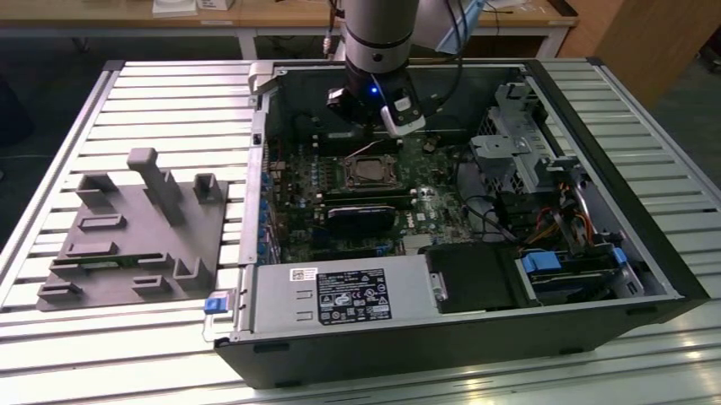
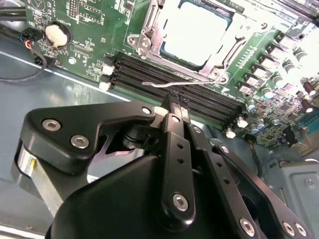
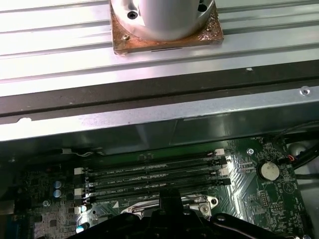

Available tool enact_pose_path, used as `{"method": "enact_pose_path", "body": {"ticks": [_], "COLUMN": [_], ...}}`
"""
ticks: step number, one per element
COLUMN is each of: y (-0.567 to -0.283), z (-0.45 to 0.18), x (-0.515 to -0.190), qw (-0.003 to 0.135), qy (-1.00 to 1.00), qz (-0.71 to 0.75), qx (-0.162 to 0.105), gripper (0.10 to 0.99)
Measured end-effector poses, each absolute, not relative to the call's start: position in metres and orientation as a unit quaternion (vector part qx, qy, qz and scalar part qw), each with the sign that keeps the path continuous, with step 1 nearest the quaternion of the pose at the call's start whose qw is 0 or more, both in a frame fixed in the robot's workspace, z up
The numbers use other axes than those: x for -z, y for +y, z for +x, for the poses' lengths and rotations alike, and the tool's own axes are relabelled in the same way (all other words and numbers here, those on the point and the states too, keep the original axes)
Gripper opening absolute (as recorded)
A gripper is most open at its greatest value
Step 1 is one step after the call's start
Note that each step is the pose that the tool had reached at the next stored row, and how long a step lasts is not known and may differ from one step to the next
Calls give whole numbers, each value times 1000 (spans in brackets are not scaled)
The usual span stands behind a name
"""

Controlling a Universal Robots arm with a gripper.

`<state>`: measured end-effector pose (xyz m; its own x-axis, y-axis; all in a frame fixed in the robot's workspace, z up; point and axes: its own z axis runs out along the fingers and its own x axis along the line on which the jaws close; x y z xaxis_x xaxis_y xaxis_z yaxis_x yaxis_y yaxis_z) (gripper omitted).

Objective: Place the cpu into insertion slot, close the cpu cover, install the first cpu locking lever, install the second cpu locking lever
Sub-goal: 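Install the first cpu locking lever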

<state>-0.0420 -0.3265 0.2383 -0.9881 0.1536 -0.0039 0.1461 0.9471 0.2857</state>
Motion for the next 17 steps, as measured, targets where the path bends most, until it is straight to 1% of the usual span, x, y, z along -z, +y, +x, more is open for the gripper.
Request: {"method": "enact_pose_path", "body": {"ticks": [8,17], "y": [-326,-326], "z": [-43,-43], "x": [-232,-224], "qw": [27,38], "qy": [988,989], "qz": [74,72], "qx": [-136,-121], "gripper": [106,106]}}
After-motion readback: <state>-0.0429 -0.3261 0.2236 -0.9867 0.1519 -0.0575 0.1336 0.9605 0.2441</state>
